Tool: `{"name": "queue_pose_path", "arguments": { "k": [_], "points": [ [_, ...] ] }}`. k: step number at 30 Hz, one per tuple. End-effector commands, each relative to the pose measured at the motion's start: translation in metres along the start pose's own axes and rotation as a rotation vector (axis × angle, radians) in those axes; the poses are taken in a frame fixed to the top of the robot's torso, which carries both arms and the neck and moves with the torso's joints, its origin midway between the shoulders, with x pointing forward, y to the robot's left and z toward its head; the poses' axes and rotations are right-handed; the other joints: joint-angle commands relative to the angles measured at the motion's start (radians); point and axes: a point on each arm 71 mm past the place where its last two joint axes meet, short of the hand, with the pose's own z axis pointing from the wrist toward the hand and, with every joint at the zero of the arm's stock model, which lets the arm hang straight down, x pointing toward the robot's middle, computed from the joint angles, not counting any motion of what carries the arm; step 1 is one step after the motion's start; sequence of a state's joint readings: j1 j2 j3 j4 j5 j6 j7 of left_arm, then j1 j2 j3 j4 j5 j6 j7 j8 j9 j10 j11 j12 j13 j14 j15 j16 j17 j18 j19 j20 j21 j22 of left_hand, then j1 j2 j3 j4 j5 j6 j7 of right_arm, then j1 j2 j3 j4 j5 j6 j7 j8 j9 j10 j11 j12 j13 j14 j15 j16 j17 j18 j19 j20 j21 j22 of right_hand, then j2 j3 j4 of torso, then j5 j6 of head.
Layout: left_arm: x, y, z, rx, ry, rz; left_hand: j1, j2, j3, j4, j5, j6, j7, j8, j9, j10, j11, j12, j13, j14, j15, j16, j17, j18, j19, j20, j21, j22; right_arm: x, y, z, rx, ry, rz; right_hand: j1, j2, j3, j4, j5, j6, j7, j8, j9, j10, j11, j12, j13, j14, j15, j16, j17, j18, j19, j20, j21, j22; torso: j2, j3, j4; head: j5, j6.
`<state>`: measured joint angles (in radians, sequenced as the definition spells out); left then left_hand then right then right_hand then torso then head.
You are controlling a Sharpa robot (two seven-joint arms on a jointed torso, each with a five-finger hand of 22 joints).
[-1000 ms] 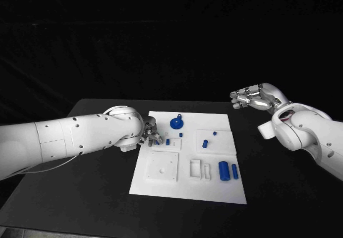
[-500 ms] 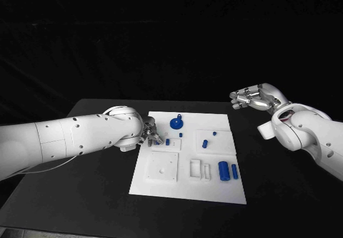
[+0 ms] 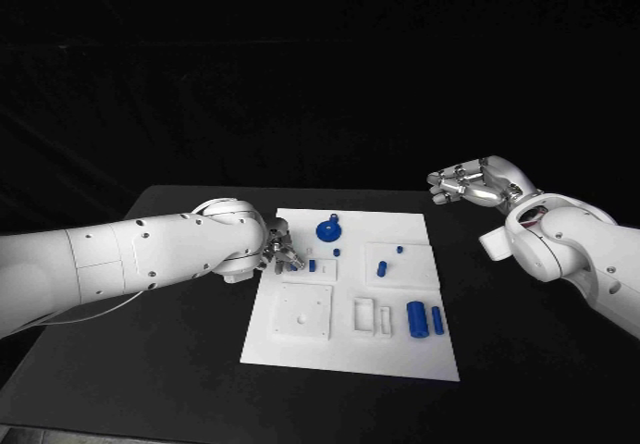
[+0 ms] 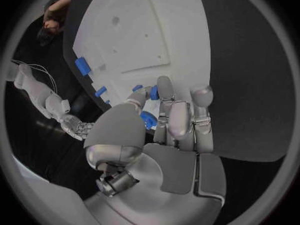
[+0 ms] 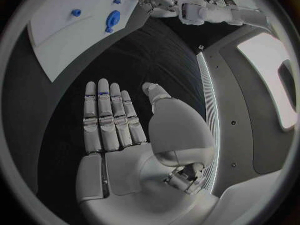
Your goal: Assemble the parts on the task board
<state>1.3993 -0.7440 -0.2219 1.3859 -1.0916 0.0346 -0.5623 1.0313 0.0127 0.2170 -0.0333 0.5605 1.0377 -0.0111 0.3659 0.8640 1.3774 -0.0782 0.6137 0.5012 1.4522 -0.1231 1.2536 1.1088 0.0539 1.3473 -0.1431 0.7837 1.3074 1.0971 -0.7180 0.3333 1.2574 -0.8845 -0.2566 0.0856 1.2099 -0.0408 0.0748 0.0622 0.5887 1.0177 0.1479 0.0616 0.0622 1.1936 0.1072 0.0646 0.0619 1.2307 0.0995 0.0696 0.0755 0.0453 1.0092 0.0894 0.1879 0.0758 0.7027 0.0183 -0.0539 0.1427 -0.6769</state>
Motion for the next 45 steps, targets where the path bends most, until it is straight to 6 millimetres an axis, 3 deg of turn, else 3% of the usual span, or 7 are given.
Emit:
{"name": "queue_pose_path", "arguments": {
  "k": [1, 10, 30, 34, 35, 36, 45],
  "points": [
    [0.0178, 0.0026, 0.0046, -0.024, 0.067, 0.026, 0.001, -0.008, -0.002, 0.007, -0.005, -0.005, -0.002, -0.005, -0.006, -0.007, 0.001, 0.006, 0.001, 0.0, -0.004, -0.003, -0.001, -0.01, 0.002, -0.004, -0.003, 0.054, 0.0013, 0.001, 0.0001, -0.011, 0.014, -0.004, -0.005, 0.002, -0.003, 0.005, 0.007, -0.007, -0.002, 0.001, 0.001, -0.005, 0.001, -0.004, 0.0, -0.009, -0.001, -0.005, -0.001, -0.002, -0.006, -0.002, -0.006, -0.002, 0.0, 0.0, -0.0001, -0.001, 0.0],
    [0.017, 0.0017, 0.0059, -0.028, 0.063, 0.027, -0.003, -0.029, -0.02, 0.018, -0.01, -0.004, -0.003, -0.006, -0.01, -0.009, 0.001, 0.007, 0.002, -0.002, -0.003, -0.006, -0.005, -0.009, 0.001, -0.004, -0.005, 0.053, 0.0012, 0.0008, 0.0002, -0.008, 0.011, -0.008, 0.001, 0.005, -0.011, 0.007, 0.009, -0.008, -0.002, 0.001, 0.001, -0.005, 0.001, -0.004, 0.0, -0.009, -0.001, -0.005, -0.001, -0.002, -0.006, -0.002, -0.006, -0.002, 0.0, -0.0002, 0.0008, -0.002, 0.0],
    [0.0165, 0.002, 0.0068, -0.038, 0.064, 0.032, 0.013, -0.05, -0.05, 0.053, -0.022, 0.0, -0.002, -0.007, -0.018, -0.012, 0.002, 0.011, 0.002, -0.003, -0.003, -0.005, -0.006, -0.008, 0.001, -0.003, -0.005, 0.054, 0.001, 0.0001, 0.0002, -0.002, 0.009, -0.013, -0.004, 0.004, -0.016, 0.01, 0.008, -0.008, -0.002, 0.001, 0.001, -0.005, 0.001, -0.004, 0.0, -0.009, 0.0, -0.005, -0.001, -0.002, -0.006, -0.002, -0.006, -0.002, 0.0, 0.0001, 0.0008, -0.005, 0.0],
    [0.0161, 0.0019, 0.0069, -0.04, 0.058, 0.035, 0.015, -0.051, -0.057, 0.061, -0.049, 0.001, -0.002, -0.008, -0.02, -0.013, 0.002, 0.011, 0.002, -0.004, -0.003, -0.005, -0.007, -0.008, 0.001, -0.003, -0.006, 0.054, 0.0011, 0.0001, 0.0002, -0.002, 0.009, -0.013, -0.004, 0.004, -0.016, 0.01, 0.008, -0.008, -0.002, 0.001, 0.001, -0.005, 0.001, -0.004, 0.0, -0.009, 0.0, -0.005, -0.001, -0.002, -0.006, -0.002, -0.006, -0.002, 0.0, 0.0002, 0.0009, -0.004, 0.0],
    [0.0158, 0.0019, 0.007, -0.041, 0.054, 0.038, 0.018, -0.044, -0.059, 0.062, -0.096, 0.002, -0.001, -0.007, -0.02, -0.012, 0.002, 0.012, 0.002, -0.004, -0.003, -0.006, -0.007, -0.008, 0.001, -0.003, -0.006, 0.054, 0.0011, 0.0, 0.0002, -0.002, 0.009, -0.013, -0.004, 0.004, -0.016, 0.01, 0.008, -0.008, -0.002, 0.001, 0.001, -0.005, 0.001, -0.004, 0.0, -0.009, 0.0, -0.005, -0.001, -0.002, -0.006, -0.002, -0.006, -0.002, 0.0, 0.0005, 0.0012, -0.005, 0.0],
    [0.0155, 0.0019, 0.007, -0.042, 0.051, 0.041, 0.02, -0.041, -0.063, 0.062, -0.104, 0.001, 0.0, -0.007, -0.019, -0.012, 0.003, 0.012, 0.002, -0.004, -0.002, -0.005, -0.007, -0.007, 0.0, -0.002, -0.006, 0.053, 0.0011, 0.0, 0.0002, -0.002, 0.009, -0.013, -0.004, 0.004, -0.016, 0.01, 0.008, -0.008, -0.002, 0.001, 0.001, -0.005, 0.001, -0.004, 0.0, -0.009, 0.0, -0.005, -0.001, -0.002, -0.006, -0.002, -0.006, -0.002, 0.0, 0.0003, 0.0014, -0.005, 0.0],
    [0.014, 0.0033, 0.0076, -0.055, 0.037, 0.053, 0.018, -0.039, -0.081, 0.07, -0.108, 0.001, 0.0, -0.007, -0.021, -0.013, 0.003, 0.013, 0.002, -0.004, -0.002, -0.006, -0.008, -0.007, 0.001, -0.002, -0.004, 0.054, 0.0011, -0.0001, 0.0003, -0.005, 0.004, -0.013, -0.01, 0.011, -0.041, 0.02, -0.002, -0.008, -0.002, 0.001, 0.002, -0.006, 0.002, -0.004, 0.0, -0.01, 0.0, -0.005, -0.001, -0.002, -0.007, -0.001, -0.007, -0.002, 0.0, 0.0, 0.0004, -0.005, -0.002]
  ]
}}
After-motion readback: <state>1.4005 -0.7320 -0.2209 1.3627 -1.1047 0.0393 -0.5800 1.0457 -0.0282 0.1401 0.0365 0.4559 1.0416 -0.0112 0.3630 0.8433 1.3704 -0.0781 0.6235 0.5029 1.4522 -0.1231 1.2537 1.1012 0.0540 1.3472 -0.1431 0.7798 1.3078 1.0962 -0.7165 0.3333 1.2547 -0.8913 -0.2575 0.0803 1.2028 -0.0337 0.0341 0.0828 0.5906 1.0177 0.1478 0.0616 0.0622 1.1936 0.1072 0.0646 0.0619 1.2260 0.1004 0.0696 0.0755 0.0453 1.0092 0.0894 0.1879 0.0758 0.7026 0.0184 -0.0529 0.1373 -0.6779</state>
